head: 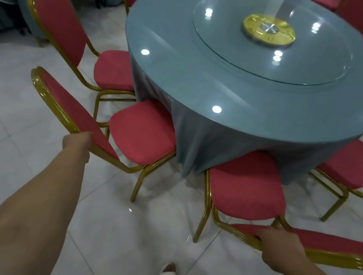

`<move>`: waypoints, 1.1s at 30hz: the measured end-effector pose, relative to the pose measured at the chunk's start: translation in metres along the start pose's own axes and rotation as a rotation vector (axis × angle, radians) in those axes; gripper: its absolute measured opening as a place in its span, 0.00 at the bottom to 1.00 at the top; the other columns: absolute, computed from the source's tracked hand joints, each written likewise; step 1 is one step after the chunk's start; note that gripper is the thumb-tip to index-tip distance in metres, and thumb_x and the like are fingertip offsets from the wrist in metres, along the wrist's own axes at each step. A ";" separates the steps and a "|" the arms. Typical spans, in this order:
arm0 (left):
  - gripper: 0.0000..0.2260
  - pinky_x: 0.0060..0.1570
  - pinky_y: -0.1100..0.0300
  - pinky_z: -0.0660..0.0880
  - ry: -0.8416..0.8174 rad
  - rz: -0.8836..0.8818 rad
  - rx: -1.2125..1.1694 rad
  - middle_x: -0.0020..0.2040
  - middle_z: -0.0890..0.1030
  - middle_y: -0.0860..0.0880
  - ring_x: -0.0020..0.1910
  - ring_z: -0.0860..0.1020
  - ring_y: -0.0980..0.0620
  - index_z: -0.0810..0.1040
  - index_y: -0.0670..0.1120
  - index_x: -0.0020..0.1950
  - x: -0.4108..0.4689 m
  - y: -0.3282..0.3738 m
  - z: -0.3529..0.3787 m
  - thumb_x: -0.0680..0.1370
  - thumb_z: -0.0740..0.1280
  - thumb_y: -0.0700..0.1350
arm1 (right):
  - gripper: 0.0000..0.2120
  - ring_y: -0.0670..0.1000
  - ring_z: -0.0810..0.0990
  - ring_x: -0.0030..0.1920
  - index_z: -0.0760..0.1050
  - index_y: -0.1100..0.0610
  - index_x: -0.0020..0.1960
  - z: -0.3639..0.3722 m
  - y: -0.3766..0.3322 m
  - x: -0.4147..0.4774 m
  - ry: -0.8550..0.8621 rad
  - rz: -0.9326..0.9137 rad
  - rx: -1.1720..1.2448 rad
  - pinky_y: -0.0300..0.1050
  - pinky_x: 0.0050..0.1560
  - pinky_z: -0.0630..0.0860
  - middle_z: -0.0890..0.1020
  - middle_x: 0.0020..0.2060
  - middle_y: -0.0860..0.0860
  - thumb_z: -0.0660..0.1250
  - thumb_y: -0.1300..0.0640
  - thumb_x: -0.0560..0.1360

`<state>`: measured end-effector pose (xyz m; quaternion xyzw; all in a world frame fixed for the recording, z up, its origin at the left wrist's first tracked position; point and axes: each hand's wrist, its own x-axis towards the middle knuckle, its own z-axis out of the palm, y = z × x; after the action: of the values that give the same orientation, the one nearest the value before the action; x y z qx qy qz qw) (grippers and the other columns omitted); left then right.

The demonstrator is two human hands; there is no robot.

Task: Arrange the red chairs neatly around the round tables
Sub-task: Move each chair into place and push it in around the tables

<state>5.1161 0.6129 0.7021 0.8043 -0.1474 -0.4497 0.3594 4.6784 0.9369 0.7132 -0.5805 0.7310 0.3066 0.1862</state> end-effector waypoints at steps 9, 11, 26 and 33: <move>0.19 0.46 0.47 0.79 -0.027 0.179 0.275 0.56 0.79 0.41 0.44 0.79 0.40 0.74 0.40 0.66 0.007 -0.021 -0.013 0.78 0.70 0.47 | 0.19 0.50 0.78 0.56 0.74 0.43 0.65 -0.002 -0.004 0.003 -0.010 0.003 -0.064 0.47 0.55 0.77 0.78 0.57 0.46 0.62 0.56 0.76; 0.20 0.47 0.45 0.81 -0.041 0.196 0.302 0.58 0.80 0.40 0.47 0.80 0.39 0.73 0.40 0.67 0.001 -0.032 -0.016 0.78 0.69 0.46 | 0.18 0.50 0.78 0.54 0.74 0.44 0.65 -0.004 -0.005 0.001 -0.012 0.006 -0.076 0.46 0.53 0.77 0.79 0.56 0.46 0.62 0.56 0.76; 0.33 0.54 0.53 0.75 -0.902 0.324 0.823 0.70 0.71 0.44 0.59 0.74 0.47 0.63 0.50 0.77 -0.184 -0.176 0.069 0.76 0.73 0.46 | 0.20 0.50 0.76 0.57 0.76 0.43 0.61 -0.016 0.017 -0.026 0.052 -0.172 0.287 0.55 0.64 0.67 0.80 0.55 0.44 0.68 0.47 0.69; 0.44 0.64 0.58 0.68 -1.362 0.919 1.237 0.74 0.65 0.54 0.70 0.68 0.51 0.57 0.62 0.77 -0.342 -0.218 0.159 0.68 0.77 0.57 | 0.24 0.46 0.74 0.55 0.73 0.36 0.61 0.011 0.132 -0.042 0.126 0.023 0.314 0.56 0.65 0.63 0.78 0.53 0.39 0.69 0.40 0.65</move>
<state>4.7768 0.8859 0.7041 0.2887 -0.8195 -0.4747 -0.1403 4.5608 0.9934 0.7620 -0.5541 0.7867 0.1534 0.2249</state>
